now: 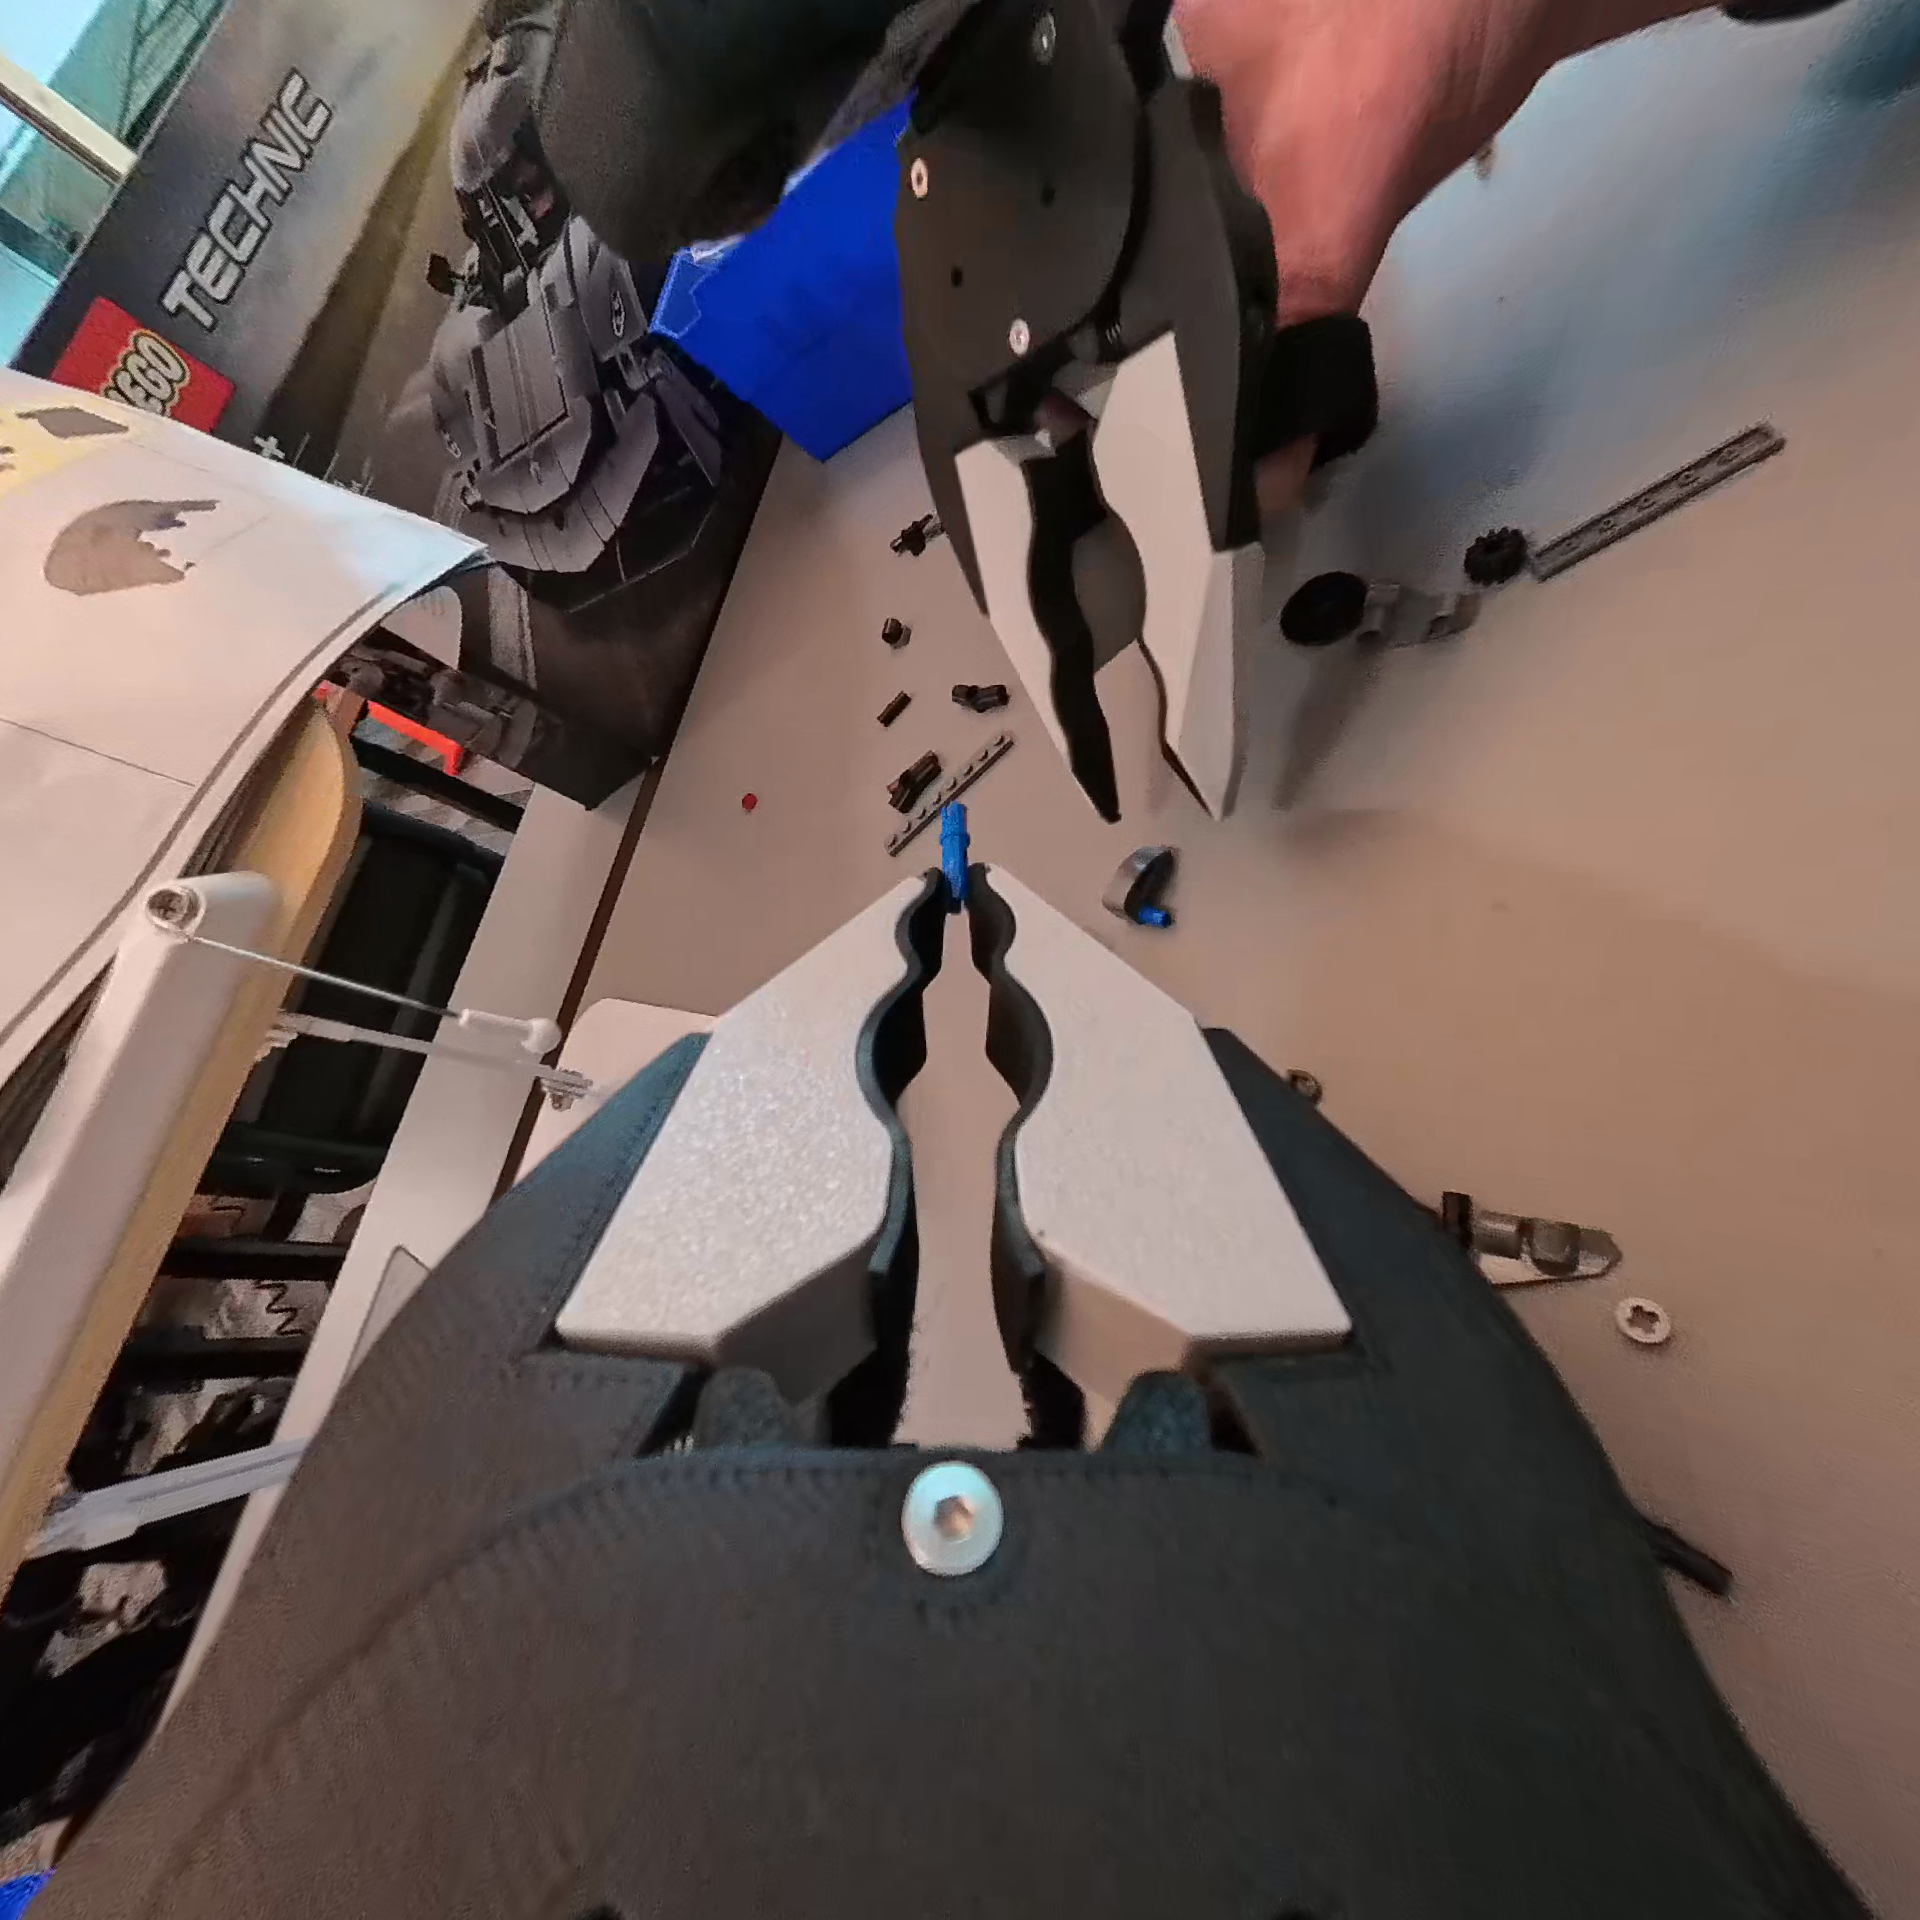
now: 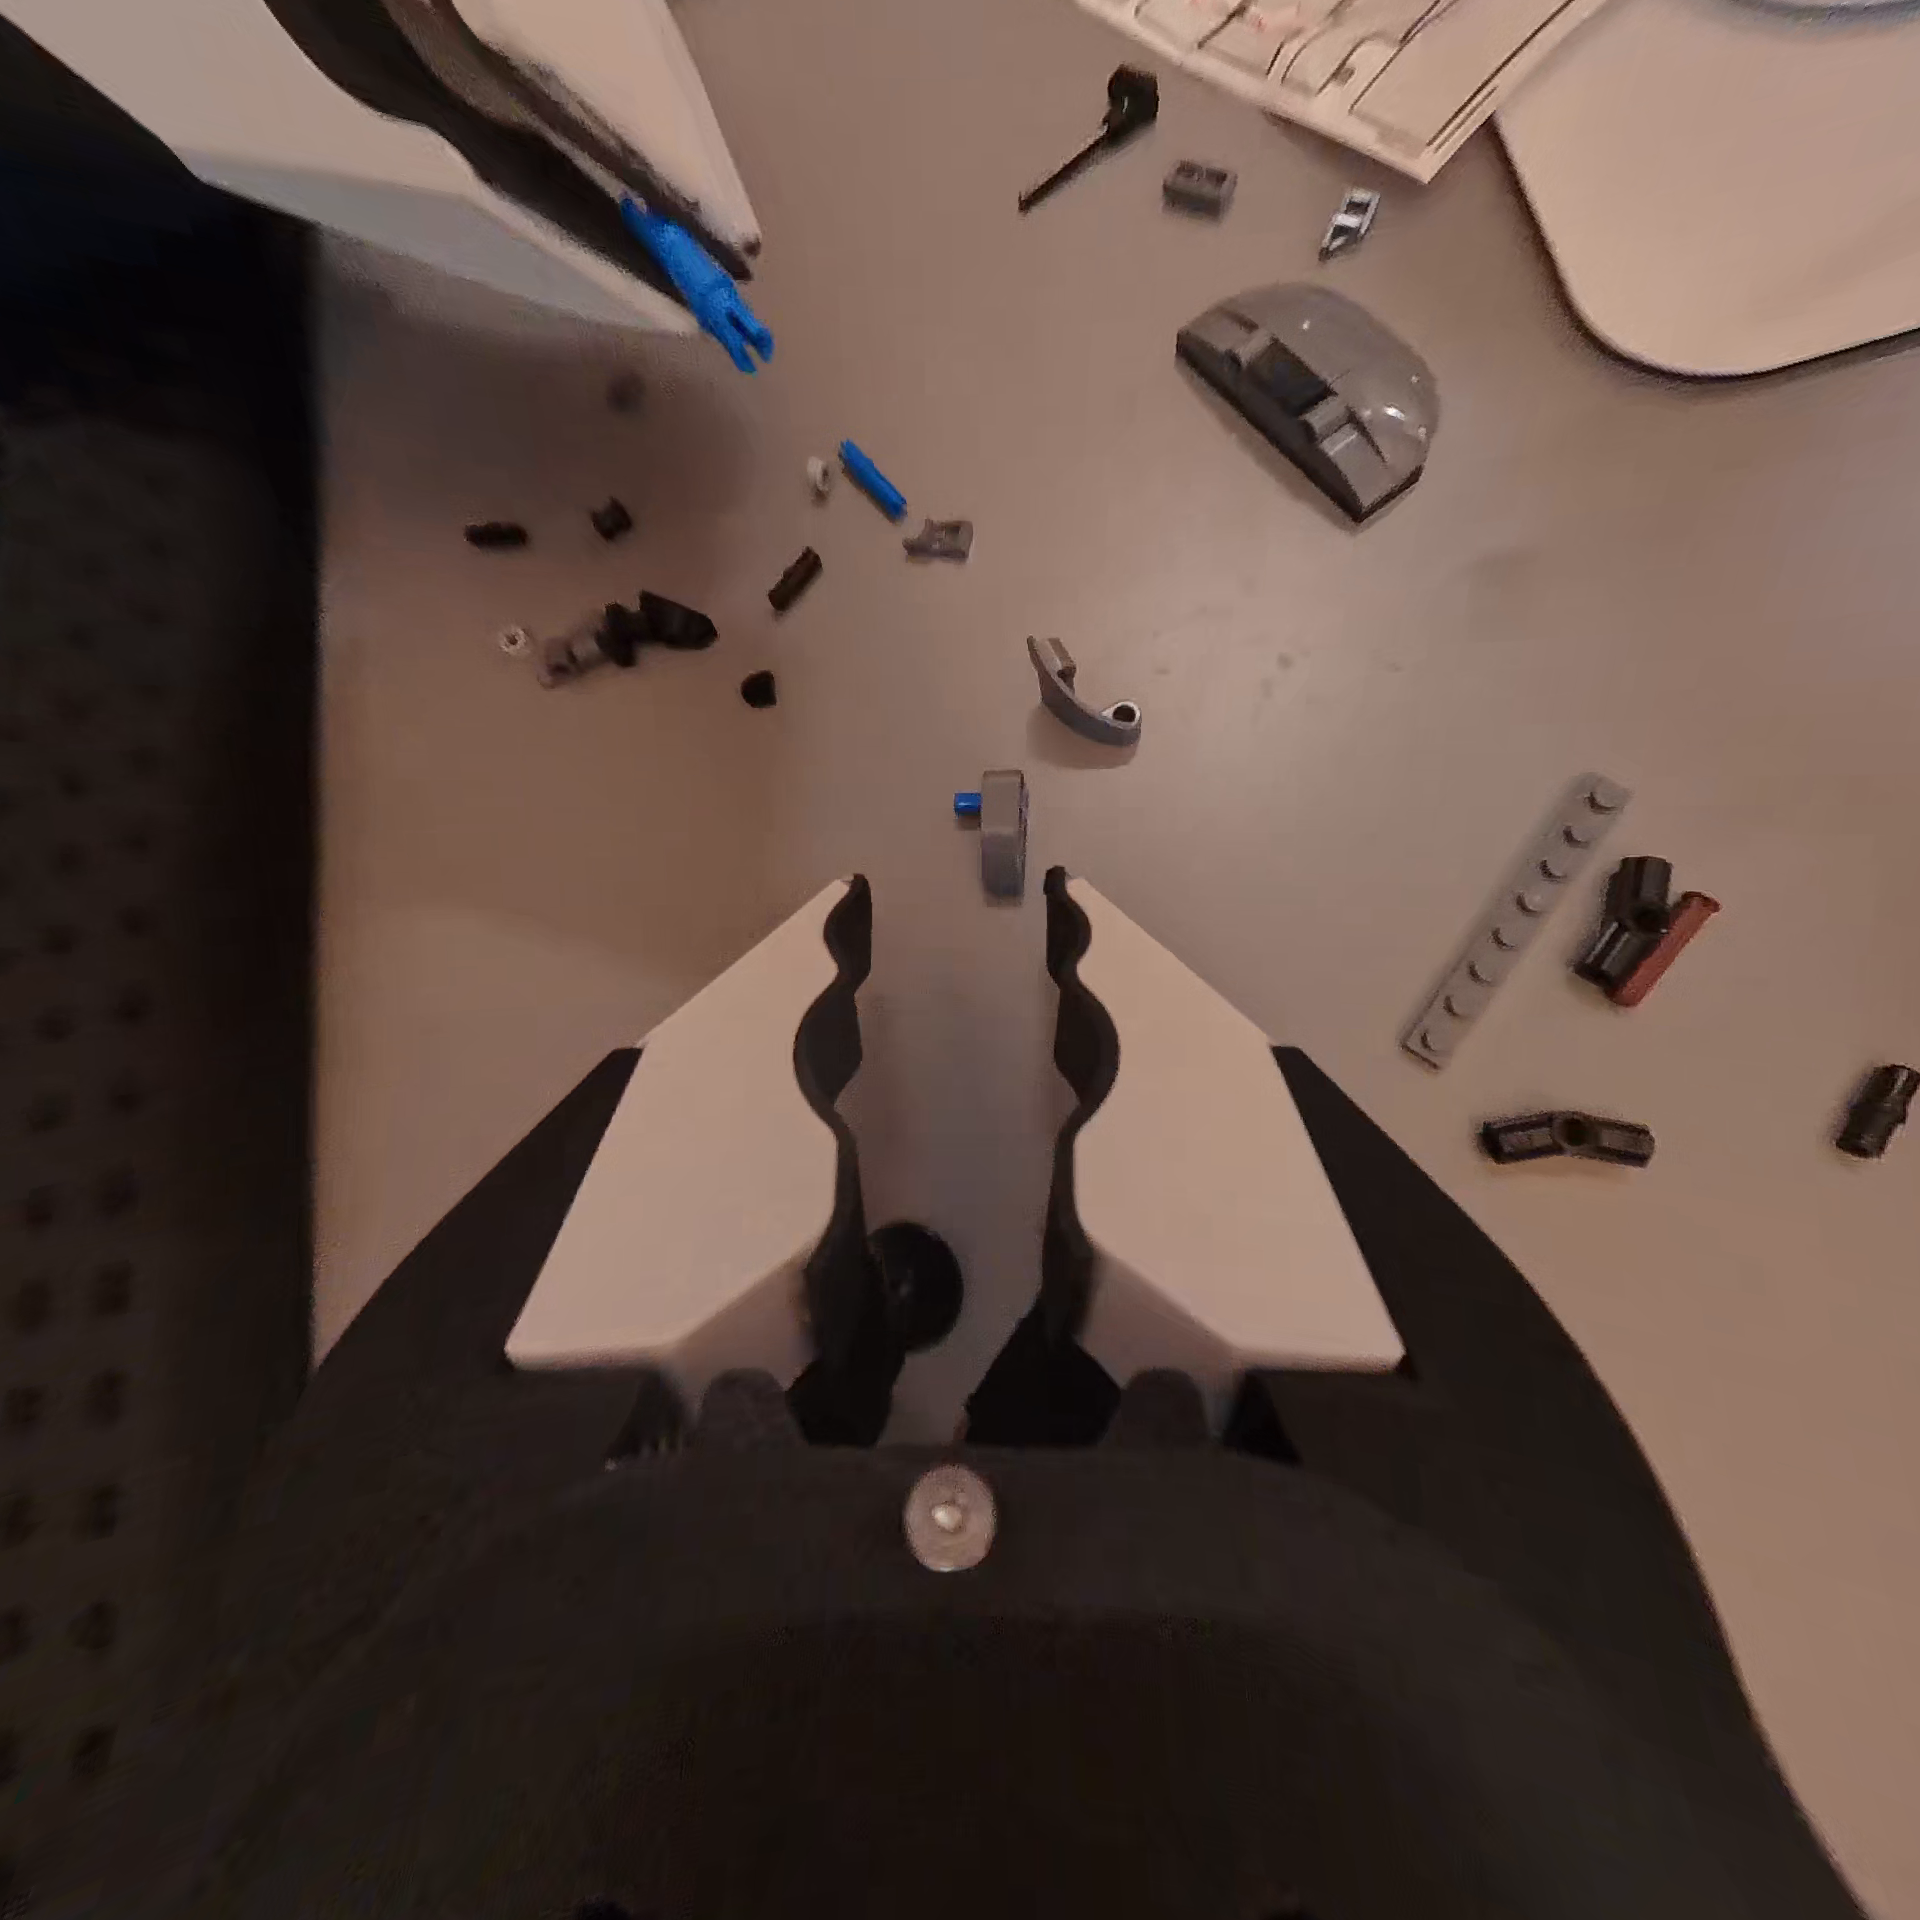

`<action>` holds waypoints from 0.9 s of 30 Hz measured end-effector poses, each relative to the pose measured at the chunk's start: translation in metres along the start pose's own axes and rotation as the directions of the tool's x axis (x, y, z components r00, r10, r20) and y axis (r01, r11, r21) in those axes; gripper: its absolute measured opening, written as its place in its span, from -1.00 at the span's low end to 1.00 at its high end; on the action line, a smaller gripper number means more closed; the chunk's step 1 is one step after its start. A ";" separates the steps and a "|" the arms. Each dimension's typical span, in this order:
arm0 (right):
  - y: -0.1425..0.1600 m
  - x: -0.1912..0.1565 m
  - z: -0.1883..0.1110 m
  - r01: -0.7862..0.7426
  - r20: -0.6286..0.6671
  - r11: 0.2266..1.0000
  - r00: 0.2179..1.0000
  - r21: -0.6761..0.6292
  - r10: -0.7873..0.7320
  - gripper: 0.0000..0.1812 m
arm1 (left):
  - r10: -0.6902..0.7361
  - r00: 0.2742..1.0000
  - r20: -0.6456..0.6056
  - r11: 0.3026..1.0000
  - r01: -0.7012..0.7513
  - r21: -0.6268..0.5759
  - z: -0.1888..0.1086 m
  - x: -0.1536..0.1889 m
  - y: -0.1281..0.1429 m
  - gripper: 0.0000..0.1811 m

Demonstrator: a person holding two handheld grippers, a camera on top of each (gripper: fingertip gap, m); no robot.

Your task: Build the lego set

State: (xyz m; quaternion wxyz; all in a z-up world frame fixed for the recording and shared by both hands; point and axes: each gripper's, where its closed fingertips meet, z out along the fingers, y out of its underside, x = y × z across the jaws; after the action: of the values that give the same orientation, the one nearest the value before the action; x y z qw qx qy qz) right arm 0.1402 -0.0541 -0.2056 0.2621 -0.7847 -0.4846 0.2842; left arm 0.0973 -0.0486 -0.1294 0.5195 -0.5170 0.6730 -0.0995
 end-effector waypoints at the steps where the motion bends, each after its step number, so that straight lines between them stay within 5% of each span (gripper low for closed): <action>1: 0.002 -0.001 0.003 0.004 -0.001 1.000 1.000 -0.015 -0.004 -0.64 | -0.008 1.000 -0.004 1.000 0.008 -0.001 0.000 0.001 0.000 -0.98; 20: -0.001 0.003 0.028 0.053 -0.105 0.995 0.993 -0.086 -0.062 -0.92 | -0.009 0.998 -0.063 0.999 0.006 -0.052 0.013 0.012 0.010 -0.98; 27: -0.003 -0.008 0.017 -0.087 0.019 0.995 0.996 -0.044 0.088 -0.93 | -0.011 0.996 -0.086 0.997 0.005 -0.078 0.015 0.014 0.015 -0.98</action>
State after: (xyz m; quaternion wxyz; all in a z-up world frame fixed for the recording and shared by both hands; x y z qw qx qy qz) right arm 0.1230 -0.0582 -0.2142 0.2273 -0.8077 -0.4584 0.2929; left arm 0.1017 -0.0474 -0.1547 0.4692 -0.5347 0.6960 -0.0975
